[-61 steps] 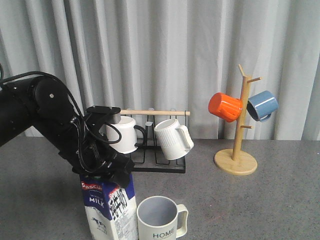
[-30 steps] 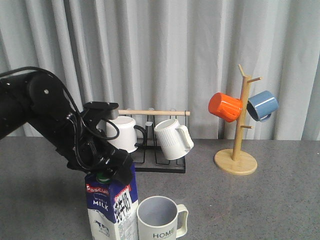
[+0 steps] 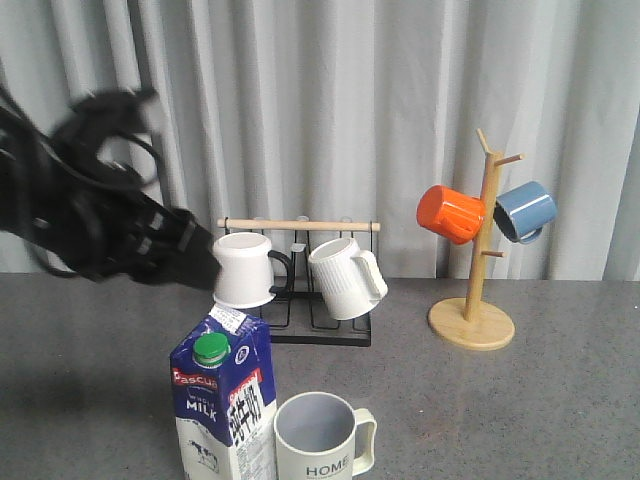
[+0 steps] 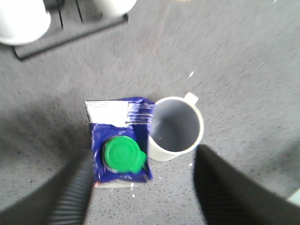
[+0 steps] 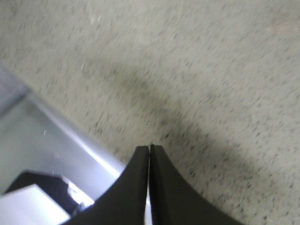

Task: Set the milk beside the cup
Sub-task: 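Set the carton down, open the left gripper and withdraw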

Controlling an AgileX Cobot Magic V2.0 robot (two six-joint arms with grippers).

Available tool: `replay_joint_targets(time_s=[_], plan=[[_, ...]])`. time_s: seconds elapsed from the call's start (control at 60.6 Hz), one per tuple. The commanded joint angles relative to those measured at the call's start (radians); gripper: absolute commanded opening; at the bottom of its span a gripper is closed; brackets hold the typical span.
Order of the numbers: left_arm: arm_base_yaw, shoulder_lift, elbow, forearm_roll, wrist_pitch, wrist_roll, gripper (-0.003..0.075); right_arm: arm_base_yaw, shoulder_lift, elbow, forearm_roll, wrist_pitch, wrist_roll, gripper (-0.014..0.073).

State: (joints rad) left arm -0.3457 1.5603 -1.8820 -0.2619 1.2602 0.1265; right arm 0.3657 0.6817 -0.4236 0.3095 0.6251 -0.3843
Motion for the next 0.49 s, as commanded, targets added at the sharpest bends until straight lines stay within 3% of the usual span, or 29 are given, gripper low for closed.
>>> replay_joint_targets(time_s=[0.0, 0.115, 0.264, 0.478], plan=[[-0.006, -0.109, -0.023, -0.022, -0.012, 0.008, 0.0216, -0.004, -0.003, -0.028, 0.004, -0.131, 0.036, -0.0005], [-0.006, -0.189, 0.029, 0.009, -0.018, 0.023, -0.001, -0.004, -0.003, -0.028, 0.004, -0.243, 0.043, -0.0005], [-0.006, -0.303, 0.194, 0.049, -0.09, 0.024, -0.0008, -0.004, -0.003, -0.028, 0.004, -0.323, 0.042, -0.0005], [-0.006, -0.492, 0.51, 0.054, -0.298, 0.007, -0.0008, -0.004, -0.003, -0.028, 0.004, -0.316, 0.042, -0.0005]])
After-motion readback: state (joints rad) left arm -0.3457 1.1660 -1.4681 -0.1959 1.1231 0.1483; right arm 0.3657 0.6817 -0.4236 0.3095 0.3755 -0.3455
